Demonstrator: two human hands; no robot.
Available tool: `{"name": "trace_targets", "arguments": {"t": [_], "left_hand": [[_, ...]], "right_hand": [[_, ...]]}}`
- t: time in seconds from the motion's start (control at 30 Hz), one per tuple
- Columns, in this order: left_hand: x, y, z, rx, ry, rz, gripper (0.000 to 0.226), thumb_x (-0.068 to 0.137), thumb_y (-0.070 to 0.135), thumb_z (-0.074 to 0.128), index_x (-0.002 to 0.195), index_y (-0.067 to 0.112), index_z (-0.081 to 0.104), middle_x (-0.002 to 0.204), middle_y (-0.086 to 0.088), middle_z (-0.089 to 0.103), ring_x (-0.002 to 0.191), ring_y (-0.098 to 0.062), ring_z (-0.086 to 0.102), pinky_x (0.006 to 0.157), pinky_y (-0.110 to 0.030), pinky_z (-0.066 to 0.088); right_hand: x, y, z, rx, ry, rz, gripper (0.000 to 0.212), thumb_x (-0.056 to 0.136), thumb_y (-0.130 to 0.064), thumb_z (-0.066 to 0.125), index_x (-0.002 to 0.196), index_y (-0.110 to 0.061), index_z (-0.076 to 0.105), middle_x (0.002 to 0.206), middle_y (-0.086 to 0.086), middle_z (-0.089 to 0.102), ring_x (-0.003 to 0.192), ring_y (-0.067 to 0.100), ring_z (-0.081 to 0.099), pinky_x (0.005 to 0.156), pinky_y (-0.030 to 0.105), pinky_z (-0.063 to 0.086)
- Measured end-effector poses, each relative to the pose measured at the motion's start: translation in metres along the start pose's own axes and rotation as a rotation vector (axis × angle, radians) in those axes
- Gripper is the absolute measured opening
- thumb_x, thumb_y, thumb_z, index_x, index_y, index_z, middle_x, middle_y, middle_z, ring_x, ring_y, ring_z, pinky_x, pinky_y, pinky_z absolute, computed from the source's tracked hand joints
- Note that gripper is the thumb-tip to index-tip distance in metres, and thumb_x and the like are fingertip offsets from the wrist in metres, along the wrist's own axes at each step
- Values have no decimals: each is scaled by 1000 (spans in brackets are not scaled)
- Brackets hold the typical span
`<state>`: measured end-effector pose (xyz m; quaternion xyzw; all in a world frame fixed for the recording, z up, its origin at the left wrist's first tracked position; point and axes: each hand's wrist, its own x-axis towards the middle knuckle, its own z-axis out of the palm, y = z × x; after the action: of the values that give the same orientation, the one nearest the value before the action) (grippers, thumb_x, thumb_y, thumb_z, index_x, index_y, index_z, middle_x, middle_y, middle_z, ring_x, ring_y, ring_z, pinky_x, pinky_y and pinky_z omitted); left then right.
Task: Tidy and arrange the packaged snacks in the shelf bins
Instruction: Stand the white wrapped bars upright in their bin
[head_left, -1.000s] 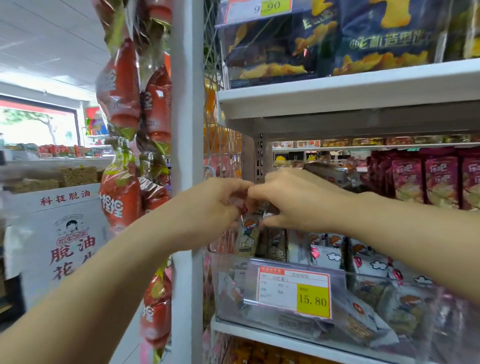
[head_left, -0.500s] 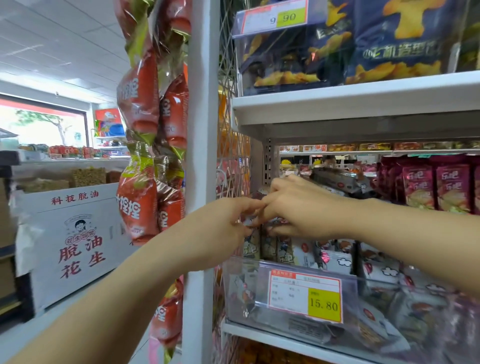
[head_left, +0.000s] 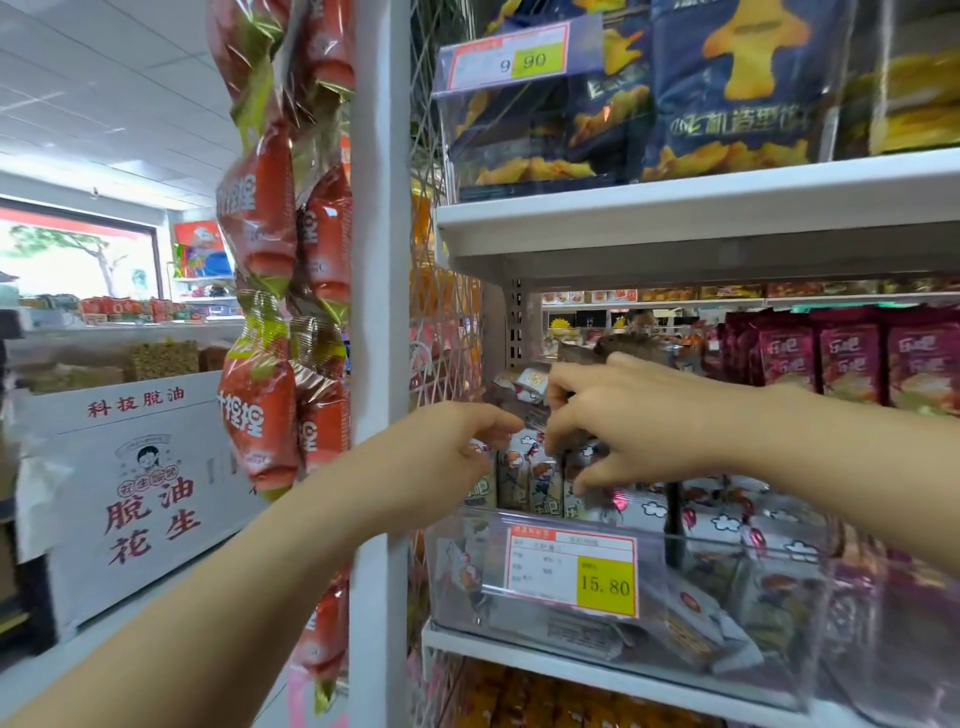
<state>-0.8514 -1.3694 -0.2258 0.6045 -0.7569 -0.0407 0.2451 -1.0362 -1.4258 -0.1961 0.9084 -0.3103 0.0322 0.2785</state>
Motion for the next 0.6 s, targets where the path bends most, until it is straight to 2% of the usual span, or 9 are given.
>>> {"name": "trace_targets", "arguments": {"t": [0.1,0.17,0.27,0.3,0.37,0.43,0.5,0.6], "left_hand": [[3,0,2,6,-14,27,40,99,12,47,132,36,51,125,20,58,96,2,56,74,-7,42],[5,1,3,2,-27,42,34,98,14,49,122,36,59,114,21,62,84,11,55,65,0,40],[12,5,8,2,-68,78,34,97,10,48,112,35,65,90,26,63,78,13,55,68,-2,44],[15,7,9,-5,-79,91,35,97,8,47,112,33,66,85,28,62,76,14,55,67,-1,42],[20,11,11,-46,-93,113,36,96,8,49,115,34,65,90,24,66,74,16,56,64,1,40],[24,14,13,-83,-106,136,37,97,11,50,120,37,62,101,20,68,78,15,58,66,-2,41],[29,16,16,-73,-108,152,41,96,11,50,125,39,58,107,21,66,80,16,55,65,-1,39],[35,20,20,-63,-101,156,43,96,11,51,130,37,55,116,19,64,88,10,55,67,3,36]], "right_hand": [[-6,7,-8,95,-3,35,26,84,-48,64,108,-39,59,104,-12,42,84,4,42,70,22,34],[-9,11,-11,110,-11,55,22,86,-42,65,106,-38,59,100,-14,45,74,-3,39,61,16,32],[-11,15,-9,139,-27,47,19,87,-33,66,104,-34,60,100,-15,55,73,-7,42,58,11,31],[-13,16,-8,164,-26,53,21,86,-31,67,105,-34,59,101,-17,58,74,-7,45,60,10,33],[-18,19,-6,190,-30,73,27,85,-30,69,110,-35,59,103,-20,59,81,-5,49,68,10,39],[-22,21,-4,129,-49,80,35,85,-30,68,118,-37,58,111,-20,59,96,1,50,87,20,43],[-26,23,0,47,-58,67,40,86,-32,67,124,-37,55,116,-19,58,109,6,49,99,27,36],[-28,24,7,23,-28,53,39,86,-40,65,123,-36,56,117,-18,55,112,6,47,100,27,30]]}}
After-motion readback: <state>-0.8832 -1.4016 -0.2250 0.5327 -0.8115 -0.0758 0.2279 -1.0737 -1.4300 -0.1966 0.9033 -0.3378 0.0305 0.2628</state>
